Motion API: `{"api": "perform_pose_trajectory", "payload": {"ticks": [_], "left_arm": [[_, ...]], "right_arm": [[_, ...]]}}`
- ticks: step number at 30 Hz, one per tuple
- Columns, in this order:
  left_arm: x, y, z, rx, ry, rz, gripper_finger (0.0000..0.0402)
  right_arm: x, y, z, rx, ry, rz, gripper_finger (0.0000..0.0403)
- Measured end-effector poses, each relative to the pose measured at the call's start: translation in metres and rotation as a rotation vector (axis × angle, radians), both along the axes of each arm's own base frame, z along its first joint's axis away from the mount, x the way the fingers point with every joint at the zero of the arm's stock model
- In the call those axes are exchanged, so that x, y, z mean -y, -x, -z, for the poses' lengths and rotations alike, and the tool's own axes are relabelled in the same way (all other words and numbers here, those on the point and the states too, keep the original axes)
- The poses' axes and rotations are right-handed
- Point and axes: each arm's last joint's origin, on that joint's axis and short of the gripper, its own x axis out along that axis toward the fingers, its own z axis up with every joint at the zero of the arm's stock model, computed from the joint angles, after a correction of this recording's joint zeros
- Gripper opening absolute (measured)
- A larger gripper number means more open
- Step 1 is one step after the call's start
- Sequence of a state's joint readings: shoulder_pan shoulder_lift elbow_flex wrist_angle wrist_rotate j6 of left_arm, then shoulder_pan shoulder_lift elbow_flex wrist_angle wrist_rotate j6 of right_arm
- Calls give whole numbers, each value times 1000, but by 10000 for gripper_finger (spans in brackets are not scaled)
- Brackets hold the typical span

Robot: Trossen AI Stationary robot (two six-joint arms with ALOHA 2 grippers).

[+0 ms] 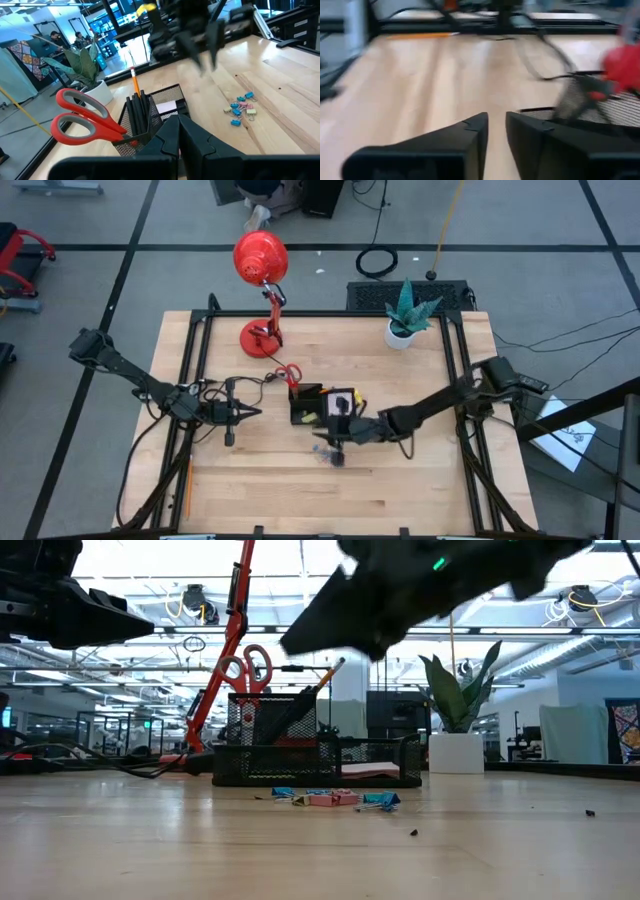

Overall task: Pick and place office supplies into organizer
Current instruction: Put the blue binder clip into the black desk organizer

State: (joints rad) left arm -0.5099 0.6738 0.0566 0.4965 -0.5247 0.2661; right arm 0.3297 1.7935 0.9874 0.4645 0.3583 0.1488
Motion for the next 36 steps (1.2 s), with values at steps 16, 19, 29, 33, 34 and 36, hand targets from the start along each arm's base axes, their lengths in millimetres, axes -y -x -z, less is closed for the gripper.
{"api": "perform_pose_trajectory", "payload": {"ticks": [16,19,29,33,34,36], "left_arm": [[0,0,0,-1,-25,3,17],[0,0,0,-2,35,7,17],[17,-5,15,-111,73,240,17],[28,-12,20,-110,60,296,17],[33,-16,20,-114,44,307,17],[42,-26,20,-140,5,313,17]], "right_arm": [[-60,46,13,-77,43,-171,4],[-60,57,12,33,61,-217,1],[-9,94,13,174,-10,-118,1],[14,98,12,179,-5,-52,1],[18,100,13,179,-9,-38,1],[23,101,14,175,-21,-23,1]]}}
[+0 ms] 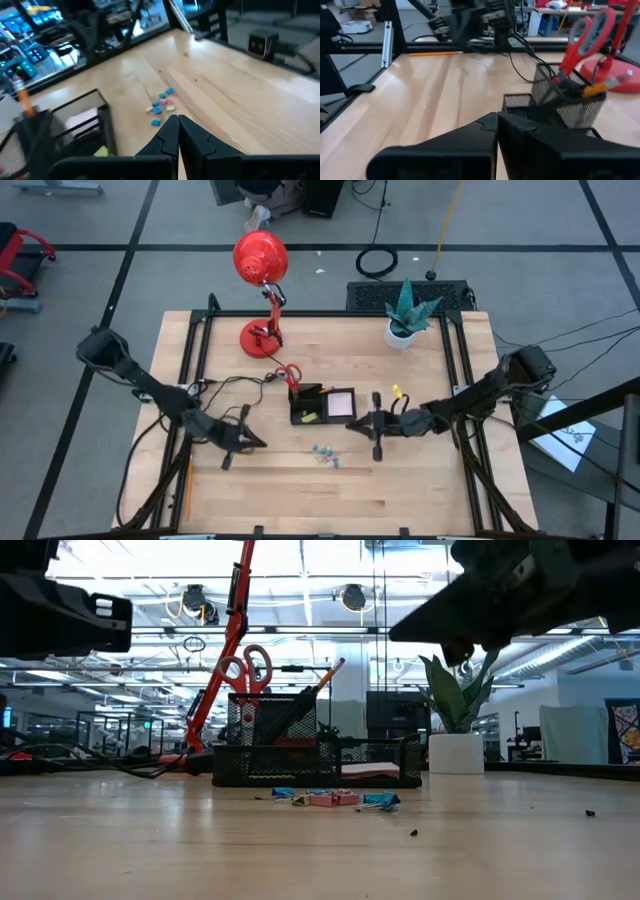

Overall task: Pick and place office supplies into organizer
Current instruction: Put the blue binder clip into the black desk organizer

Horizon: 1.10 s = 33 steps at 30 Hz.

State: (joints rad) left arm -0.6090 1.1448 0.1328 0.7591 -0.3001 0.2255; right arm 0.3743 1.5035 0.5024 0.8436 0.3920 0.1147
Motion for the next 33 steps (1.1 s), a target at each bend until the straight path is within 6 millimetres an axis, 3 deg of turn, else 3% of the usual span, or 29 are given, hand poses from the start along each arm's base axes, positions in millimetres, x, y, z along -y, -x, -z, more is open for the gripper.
{"api": "perform_pose_trajectory", "payload": {"ticks": [7,12,16,21,28,33], "left_arm": [[33,-49,13,-87,-164,-25,17],[24,-82,21,-125,-154,-197,22],[12,-106,20,-177,21,-119,46],[14,-115,21,-196,28,-22,98],[18,-125,26,-230,6,-38,172],[21,-133,33,-244,-20,-45,196]], "right_arm": [[0,6,3,-4,-9,-5,1],[-3,7,3,3,-8,-20,1],[-4,7,2,13,-10,-22,3],[-4,7,2,16,-8,-22,4],[-4,6,0,30,-5,-24,4],[-4,6,-1,47,-12,-24,4]]}}
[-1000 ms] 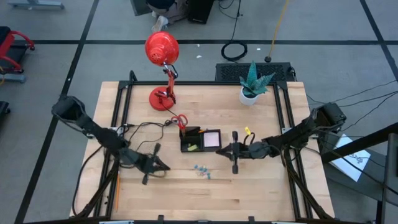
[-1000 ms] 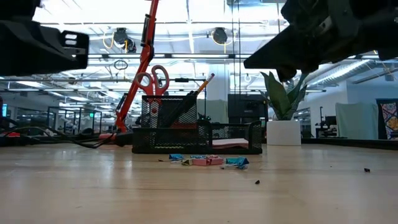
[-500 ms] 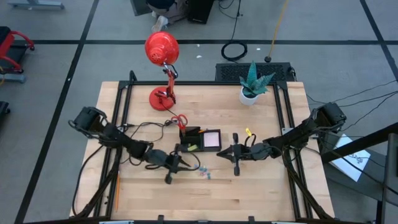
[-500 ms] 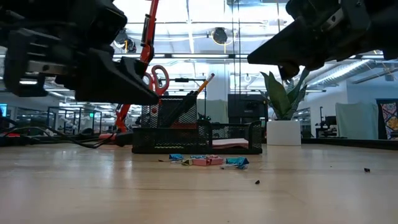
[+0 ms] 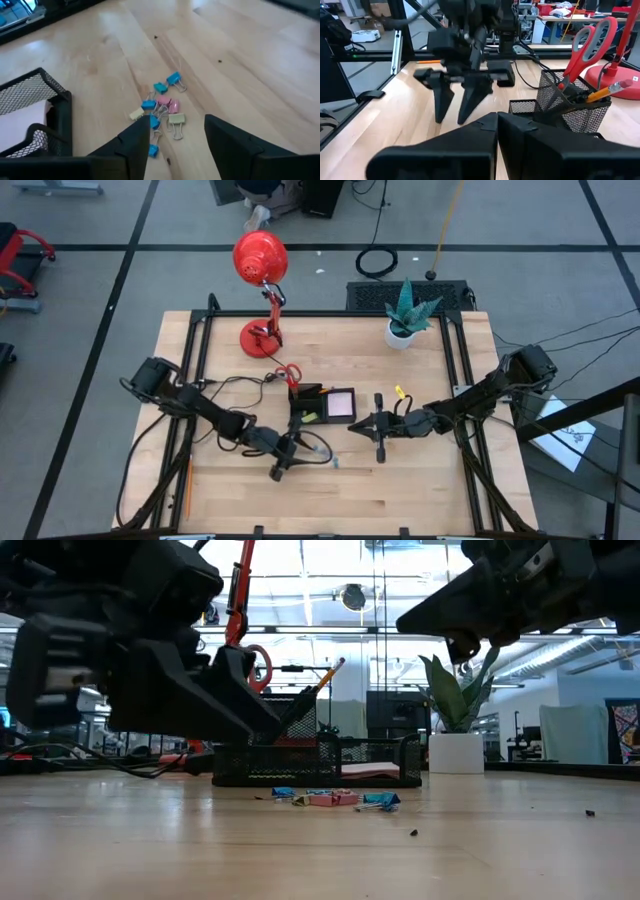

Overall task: Pick and place office supplies into organizer
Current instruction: Put the blue binder clip into the black desk organizer

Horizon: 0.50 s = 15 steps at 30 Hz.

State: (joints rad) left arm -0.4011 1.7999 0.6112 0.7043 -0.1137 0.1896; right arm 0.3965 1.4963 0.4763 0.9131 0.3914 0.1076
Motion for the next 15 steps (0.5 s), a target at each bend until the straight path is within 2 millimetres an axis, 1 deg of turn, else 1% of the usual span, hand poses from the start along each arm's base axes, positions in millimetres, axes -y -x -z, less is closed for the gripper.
{"api": "perform_pose_trajectory", "payload": {"ticks": [4,8,11,15], "left_arm": [[1,-5,9,-18,-37,8,198],[-3,-10,16,-39,-52,-5,198],[-9,-13,16,-42,-41,-32,198],[-21,-16,18,-81,24,-61,198]], "right_arm": [[0,0,-1,5,-2,0,4],[0,0,0,4,-2,0,4],[0,0,0,3,-2,0,4],[0,0,0,3,-1,0,4]]}}
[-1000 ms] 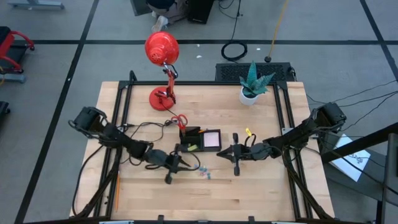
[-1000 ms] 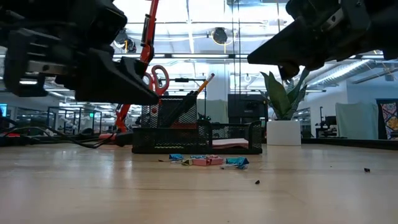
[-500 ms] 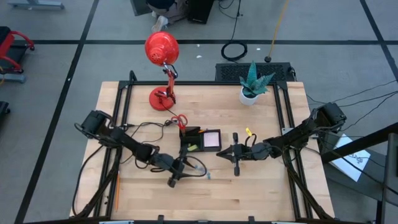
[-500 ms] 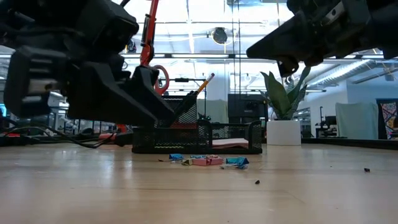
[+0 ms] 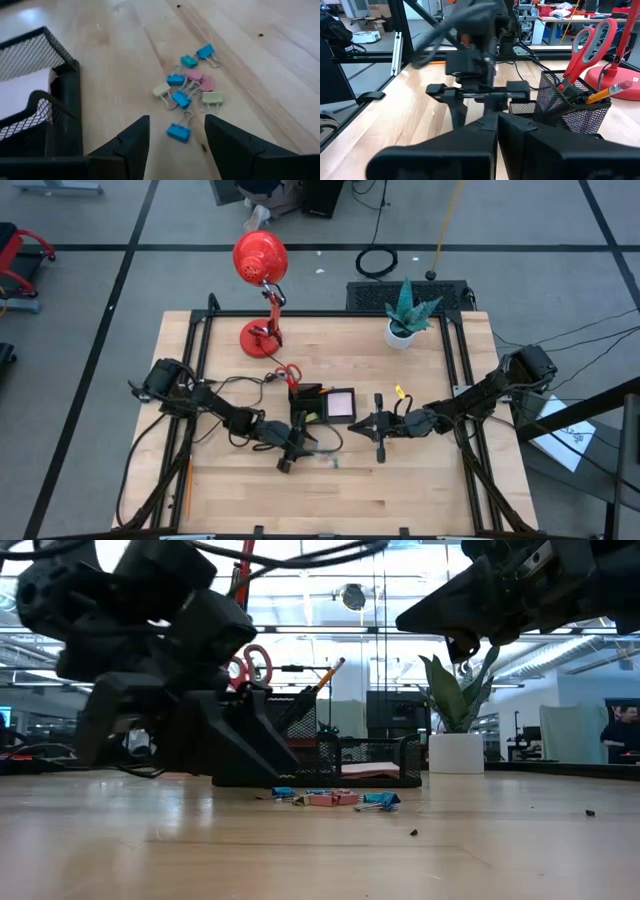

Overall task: Pick and place office supplies into organizer
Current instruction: Put the blue binder clip into the black desk organizer

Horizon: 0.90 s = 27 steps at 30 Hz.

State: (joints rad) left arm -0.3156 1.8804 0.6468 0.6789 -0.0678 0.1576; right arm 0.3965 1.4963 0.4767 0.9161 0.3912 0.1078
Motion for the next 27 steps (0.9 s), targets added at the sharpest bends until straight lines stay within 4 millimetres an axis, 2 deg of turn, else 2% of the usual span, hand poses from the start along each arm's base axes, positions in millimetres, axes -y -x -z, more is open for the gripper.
{"api": "perform_pose_trajectory", "payload": {"ticks": [5,27], "left_arm": [[-10,0,4,-65,45,17,198],[-35,-5,4,-72,93,175,198]], "right_arm": [[0,0,0,0,0,0,4],[1,0,0,-3,3,1,4]]}}
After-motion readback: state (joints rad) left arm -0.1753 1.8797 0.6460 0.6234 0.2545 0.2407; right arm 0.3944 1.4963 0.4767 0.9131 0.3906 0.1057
